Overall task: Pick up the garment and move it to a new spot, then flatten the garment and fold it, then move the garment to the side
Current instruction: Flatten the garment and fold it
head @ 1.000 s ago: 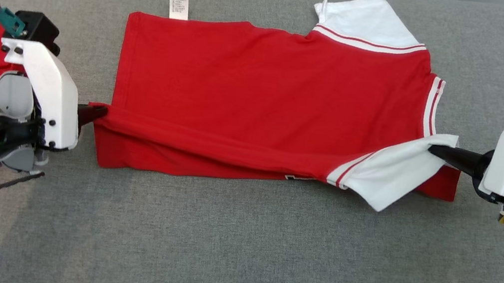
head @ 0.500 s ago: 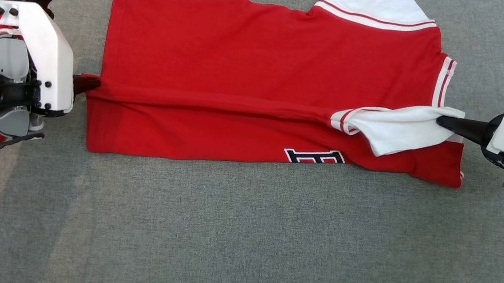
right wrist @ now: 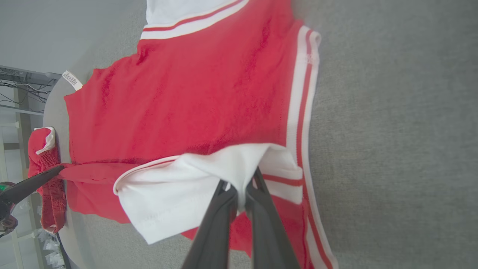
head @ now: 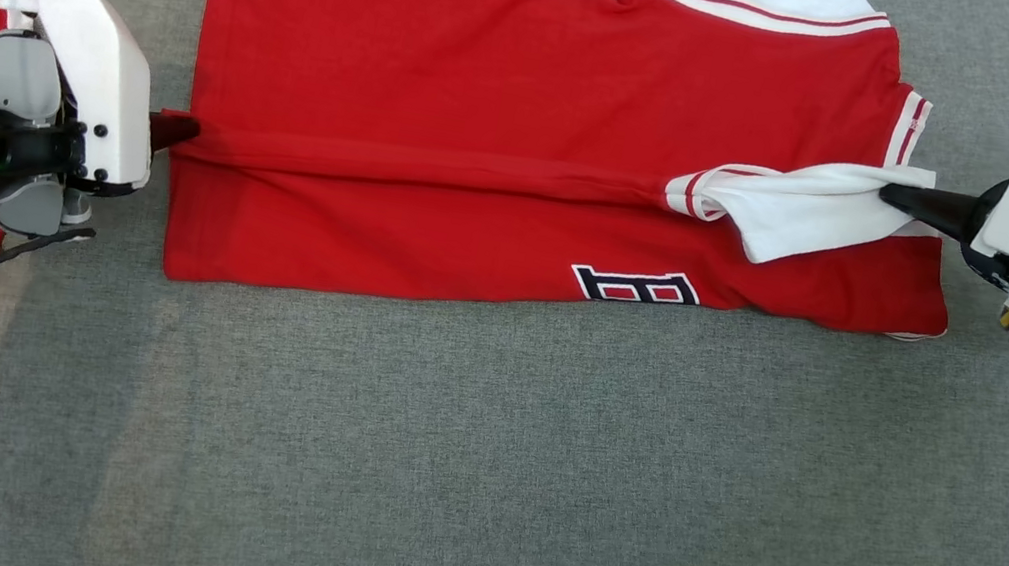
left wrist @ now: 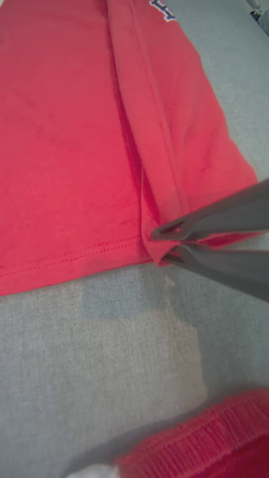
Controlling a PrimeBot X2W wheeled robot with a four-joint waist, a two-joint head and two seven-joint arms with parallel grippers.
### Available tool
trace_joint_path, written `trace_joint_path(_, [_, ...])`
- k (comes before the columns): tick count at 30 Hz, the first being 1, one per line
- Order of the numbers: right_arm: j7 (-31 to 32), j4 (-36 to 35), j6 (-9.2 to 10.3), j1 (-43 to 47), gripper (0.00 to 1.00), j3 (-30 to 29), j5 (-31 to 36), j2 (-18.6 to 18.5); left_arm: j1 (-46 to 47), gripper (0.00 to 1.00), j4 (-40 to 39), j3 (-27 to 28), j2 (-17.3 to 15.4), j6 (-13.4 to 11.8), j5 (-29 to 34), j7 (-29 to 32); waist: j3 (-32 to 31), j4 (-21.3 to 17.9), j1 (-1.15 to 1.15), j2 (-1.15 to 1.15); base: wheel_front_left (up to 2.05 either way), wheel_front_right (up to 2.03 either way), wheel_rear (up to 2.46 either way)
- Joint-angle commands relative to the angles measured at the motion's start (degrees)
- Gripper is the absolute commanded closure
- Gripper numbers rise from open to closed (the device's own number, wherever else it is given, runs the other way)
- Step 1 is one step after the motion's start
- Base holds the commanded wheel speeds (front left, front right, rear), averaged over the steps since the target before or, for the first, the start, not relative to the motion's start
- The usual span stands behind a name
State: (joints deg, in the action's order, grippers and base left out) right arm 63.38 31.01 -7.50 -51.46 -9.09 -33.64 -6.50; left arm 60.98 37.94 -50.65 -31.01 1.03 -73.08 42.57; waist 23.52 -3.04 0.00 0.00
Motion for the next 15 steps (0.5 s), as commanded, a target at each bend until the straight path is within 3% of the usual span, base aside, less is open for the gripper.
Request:
trace_joint_path(1, [-0.6,0.5,0.01,-0.6,1.0,-0.1,0.6,-0.2,1.0,1.0,0.3,0.0,0.1,0.5,0.5,-0.3,0.2,0.0,0.0,0.0,0.0,0.0,0.0])
trace_joint_path(12, [-3.7,2.8,0.01,-1.8,1.0,2.6,2.4,-1.0,1.7,1.0,3.5,-0.6,1.4,2.2,1.4,-2.0,0.2,-0.4,0.0,0.0,0.0,0.0,0.0])
trace_joint_path(13, [-4.1,2.9,0.01,-1.7,0.94,3.0,2.4,-1.0,1.7,1.0,3.7,-0.4,1.6,2.4,1.4,-2.7,0.1,-0.4,0.0,0.0,0.0,0.0,0.0])
trace_joint_path(14, [-4.4,2.9,0.01,-1.7,0.67,3.3,2.2,-1.1,1.7,0.64,4.1,-0.3,1.8,2.6,1.4,-3.0,0.0,-0.4,0.0,0.0,0.0,0.0,0.0])
trace_joint_path(15, [-4.8,3.0,0.01,-1.7,0.51,3.4,1.9,-1.1,1.6,0.21,4.3,-0.3,2.0,2.7,1.3,-3.2,-0.2,-0.4,0.0,0.0,0.0,0.0,0.0])
